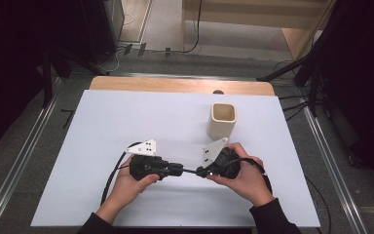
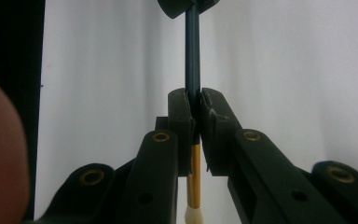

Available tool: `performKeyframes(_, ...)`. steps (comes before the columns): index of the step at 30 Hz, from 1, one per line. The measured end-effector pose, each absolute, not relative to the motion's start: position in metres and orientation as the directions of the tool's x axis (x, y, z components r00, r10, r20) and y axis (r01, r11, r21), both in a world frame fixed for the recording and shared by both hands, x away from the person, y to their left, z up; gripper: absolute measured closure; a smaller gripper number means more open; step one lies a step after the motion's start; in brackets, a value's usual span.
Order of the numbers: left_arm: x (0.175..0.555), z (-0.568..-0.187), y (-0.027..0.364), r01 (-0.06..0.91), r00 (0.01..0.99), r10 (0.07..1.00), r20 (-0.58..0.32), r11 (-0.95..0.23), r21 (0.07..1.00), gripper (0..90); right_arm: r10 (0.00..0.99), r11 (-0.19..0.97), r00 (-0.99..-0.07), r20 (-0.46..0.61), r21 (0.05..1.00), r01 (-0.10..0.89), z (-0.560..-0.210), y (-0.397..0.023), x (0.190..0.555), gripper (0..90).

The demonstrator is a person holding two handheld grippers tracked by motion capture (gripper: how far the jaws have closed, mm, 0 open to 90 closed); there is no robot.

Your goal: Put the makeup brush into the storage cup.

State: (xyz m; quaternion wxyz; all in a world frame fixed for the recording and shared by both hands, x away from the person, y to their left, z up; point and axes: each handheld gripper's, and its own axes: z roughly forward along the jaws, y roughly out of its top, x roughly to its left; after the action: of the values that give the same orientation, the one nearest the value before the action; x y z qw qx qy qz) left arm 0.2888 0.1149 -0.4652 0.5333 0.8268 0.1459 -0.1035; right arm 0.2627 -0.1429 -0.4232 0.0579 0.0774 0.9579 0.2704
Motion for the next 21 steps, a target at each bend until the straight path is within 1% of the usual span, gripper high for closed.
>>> performKeyframes(4, 0.2887, -0.4651, 0.1144, 0.351, 0.936, 0.111, -0.335, -0.389, 0.852, 83.9, 0.173, 0.847, -0.983, -0.067, 0.519, 0.114, -0.4243, -0.1425, 0.2624, 84.9)
performKeyframes(11, 0.2884, -0.4642, 0.1148, 0.354, 0.934, 0.099, -0.343, -0.389, 0.851, 85.1, 0.152, 0.846, -0.986, -0.067, 0.525, 0.095, -0.4256, -0.1422, 0.2630, 84.7)
performKeyframes(14, 0.2883, -0.4635, 0.1154, 0.349, 0.937, 0.109, -0.333, -0.386, 0.854, 85.2, 0.170, 0.839, -0.983, -0.067, 0.534, 0.109, -0.4263, -0.1432, 0.2632, 83.3)
performKeyframes(15, 0.2883, -0.4635, 0.1154, 0.349, 0.937, 0.109, -0.333, -0.386, 0.854, 85.2, 0.177, 0.836, -0.982, -0.066, 0.536, 0.115, -0.4262, -0.1436, 0.2634, 81.3)
performKeyframes(17, 0.2890, -0.4621, 0.1179, 0.351, 0.936, 0.120, -0.331, -0.371, 0.860, 85.2, 0.198, 0.829, -0.977, -0.075, 0.545, 0.126, -0.4270, -0.1445, 0.2650, 73.4)
performKeyframes(18, 0.2890, -0.4621, 0.1179, 0.351, 0.936, 0.120, -0.331, -0.371, 0.860, 85.2, 0.198, 0.829, -0.977, -0.075, 0.545, 0.126, -0.4270, -0.1445, 0.2650, 73.4)
performKeyframes(19, 0.2897, -0.4610, 0.1203, 0.354, 0.935, 0.134, -0.327, -0.360, 0.863, 85.2, 0.233, 0.818, -0.969, -0.088, 0.557, 0.146, -0.4275, -0.1462, 0.2660, 64.9)
performKeyframes(20, 0.2900, -0.4602, 0.1216, 0.353, 0.935, 0.144, -0.323, -0.357, 0.865, 85.2, 0.257, 0.804, -0.962, -0.095, 0.574, 0.158, -0.4280, -0.1474, 0.2662, 60.6)
performKeyframes(21, 0.2900, -0.4602, 0.1216, 0.353, 0.935, 0.144, -0.323, -0.357, 0.865, 85.2, 0.277, 0.791, -0.956, -0.098, 0.588, 0.169, -0.4279, -0.1492, 0.2669, 58.4)
